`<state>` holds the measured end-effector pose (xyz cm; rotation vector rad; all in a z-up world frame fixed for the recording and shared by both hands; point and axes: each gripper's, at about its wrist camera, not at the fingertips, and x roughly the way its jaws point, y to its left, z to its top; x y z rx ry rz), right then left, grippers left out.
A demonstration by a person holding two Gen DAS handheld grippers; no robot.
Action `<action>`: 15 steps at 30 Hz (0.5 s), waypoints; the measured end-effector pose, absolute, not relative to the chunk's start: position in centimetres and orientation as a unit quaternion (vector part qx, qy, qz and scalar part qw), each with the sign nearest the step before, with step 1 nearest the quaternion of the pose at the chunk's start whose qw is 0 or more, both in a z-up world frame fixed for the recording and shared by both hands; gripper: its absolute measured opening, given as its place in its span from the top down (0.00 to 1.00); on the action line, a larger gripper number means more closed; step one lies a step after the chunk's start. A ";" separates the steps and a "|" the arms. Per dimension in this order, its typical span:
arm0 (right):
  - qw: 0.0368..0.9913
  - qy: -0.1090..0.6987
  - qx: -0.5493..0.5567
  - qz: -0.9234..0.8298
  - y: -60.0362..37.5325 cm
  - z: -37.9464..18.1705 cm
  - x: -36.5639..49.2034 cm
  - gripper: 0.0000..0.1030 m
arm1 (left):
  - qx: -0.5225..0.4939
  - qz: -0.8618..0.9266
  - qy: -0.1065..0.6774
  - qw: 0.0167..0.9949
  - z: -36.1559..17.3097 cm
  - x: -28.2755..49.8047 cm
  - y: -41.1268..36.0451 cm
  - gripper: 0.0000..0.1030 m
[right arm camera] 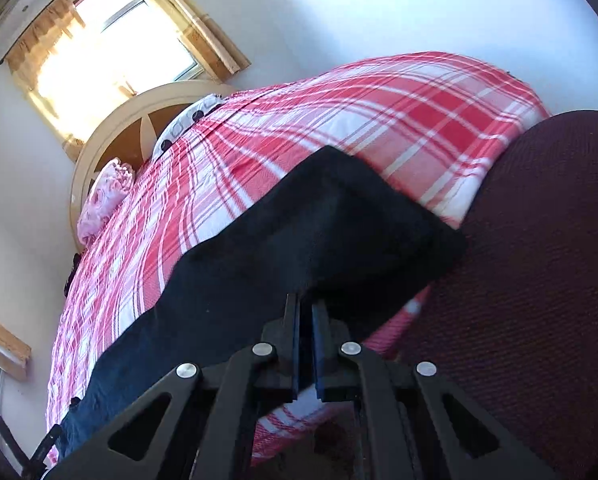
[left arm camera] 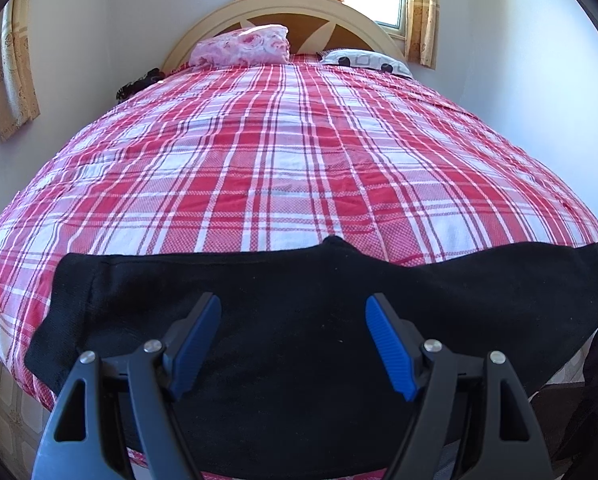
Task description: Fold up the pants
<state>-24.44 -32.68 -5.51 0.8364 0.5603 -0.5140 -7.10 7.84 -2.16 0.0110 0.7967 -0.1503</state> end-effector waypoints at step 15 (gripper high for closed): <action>0.836 0.219 0.415 -0.283 -35.9 -5.3 -29.5 0.49 | 0.013 -0.077 0.390 0.917 -2.3 -6.7 6.8 0.24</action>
